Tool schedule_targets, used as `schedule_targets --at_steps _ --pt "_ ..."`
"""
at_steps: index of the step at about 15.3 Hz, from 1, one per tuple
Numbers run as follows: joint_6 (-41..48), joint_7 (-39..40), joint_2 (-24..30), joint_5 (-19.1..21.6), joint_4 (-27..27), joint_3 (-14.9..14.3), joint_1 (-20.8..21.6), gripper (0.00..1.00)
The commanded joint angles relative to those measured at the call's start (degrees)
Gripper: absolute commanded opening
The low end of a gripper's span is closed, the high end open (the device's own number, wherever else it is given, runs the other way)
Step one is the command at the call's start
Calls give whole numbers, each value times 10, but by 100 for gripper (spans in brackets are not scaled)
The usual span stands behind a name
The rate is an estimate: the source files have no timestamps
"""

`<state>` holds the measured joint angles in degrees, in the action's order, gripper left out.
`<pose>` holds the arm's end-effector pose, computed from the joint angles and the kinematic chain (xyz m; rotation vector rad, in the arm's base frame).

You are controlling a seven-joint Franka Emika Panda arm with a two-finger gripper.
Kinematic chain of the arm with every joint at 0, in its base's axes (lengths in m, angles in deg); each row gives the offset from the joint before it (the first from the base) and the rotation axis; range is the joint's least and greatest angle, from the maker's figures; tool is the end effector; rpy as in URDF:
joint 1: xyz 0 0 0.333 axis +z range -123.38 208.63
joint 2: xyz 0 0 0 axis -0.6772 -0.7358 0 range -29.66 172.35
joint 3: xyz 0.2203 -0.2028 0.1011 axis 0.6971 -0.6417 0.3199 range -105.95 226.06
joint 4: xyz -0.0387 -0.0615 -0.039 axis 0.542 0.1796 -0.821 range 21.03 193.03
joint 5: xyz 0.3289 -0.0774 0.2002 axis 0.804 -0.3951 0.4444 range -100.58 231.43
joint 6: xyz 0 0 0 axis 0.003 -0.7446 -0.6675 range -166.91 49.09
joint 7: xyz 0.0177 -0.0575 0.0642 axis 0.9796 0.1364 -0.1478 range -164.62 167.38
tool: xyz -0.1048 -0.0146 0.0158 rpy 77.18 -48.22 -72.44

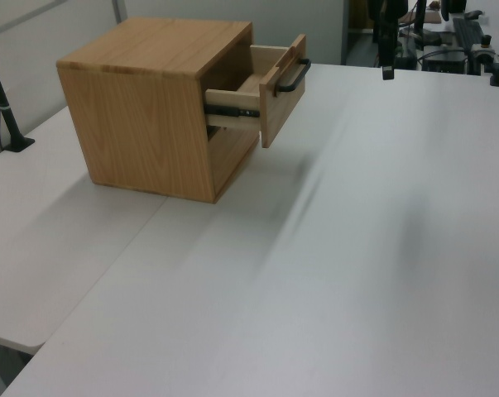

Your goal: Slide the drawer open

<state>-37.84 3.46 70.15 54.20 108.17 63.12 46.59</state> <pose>0.5502 0.0454 0.6001 2.9293 0.2289 -0.1516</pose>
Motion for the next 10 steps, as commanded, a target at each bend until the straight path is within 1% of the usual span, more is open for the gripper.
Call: schedule_targets --at_steps 1,2,5,10 --pt "-23 -5 -1 58 -11 -6 -6 100" --pt "-39 -22 -1 69 -11 -5 -14 100" --pt "-69 -71 -2 73 -11 -5 -16 100" --pt "-89 -75 -3 74 -10 -5 -16 100"
